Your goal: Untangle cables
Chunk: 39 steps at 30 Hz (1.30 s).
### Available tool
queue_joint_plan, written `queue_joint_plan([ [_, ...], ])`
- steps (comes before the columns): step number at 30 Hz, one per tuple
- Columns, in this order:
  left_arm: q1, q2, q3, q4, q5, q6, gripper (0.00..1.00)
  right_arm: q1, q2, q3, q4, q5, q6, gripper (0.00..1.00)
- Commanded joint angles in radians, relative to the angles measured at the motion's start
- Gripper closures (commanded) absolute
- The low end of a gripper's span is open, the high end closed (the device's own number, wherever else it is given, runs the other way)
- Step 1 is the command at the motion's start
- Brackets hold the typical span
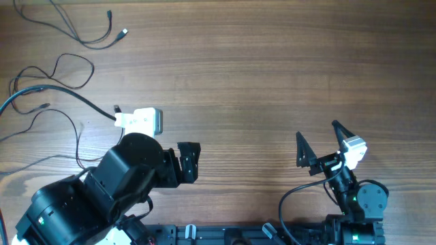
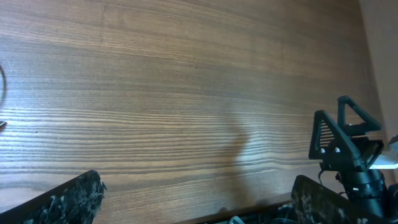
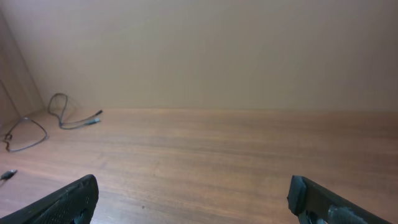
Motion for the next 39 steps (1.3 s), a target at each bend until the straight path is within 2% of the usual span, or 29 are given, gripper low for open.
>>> queue_joint_plan([
  [1,-0.005,-0.001,-0.005,0.002,-0.016,-0.009,0.0,0.002,-0.016,-0.004,-0.003,0.016,-0.044,0.01],
  [15,-0.005,-0.001,-0.005,0.002,-0.016,-0.009,0.0,0.002,-0.016,-0.002,-0.023,0.171,-0.138,0.0],
  [23,-0.005,-0.001,-0.005,0.002,-0.016,-0.009,0.0,0.001,-0.016,-0.002,-0.035,0.299,-0.136,0.0],
  [32,-0.005,-0.001,-0.005,0.002,-0.016,-0.009,0.0,0.001,-0.016,-0.002,-0.036,0.292,-0.185,0.0],
  [39,-0.005,-0.001,-0.005,0.002,-0.016,-0.009,0.0,0.001,-0.016,-0.002,-0.037,0.289,-0.158,0.0],
])
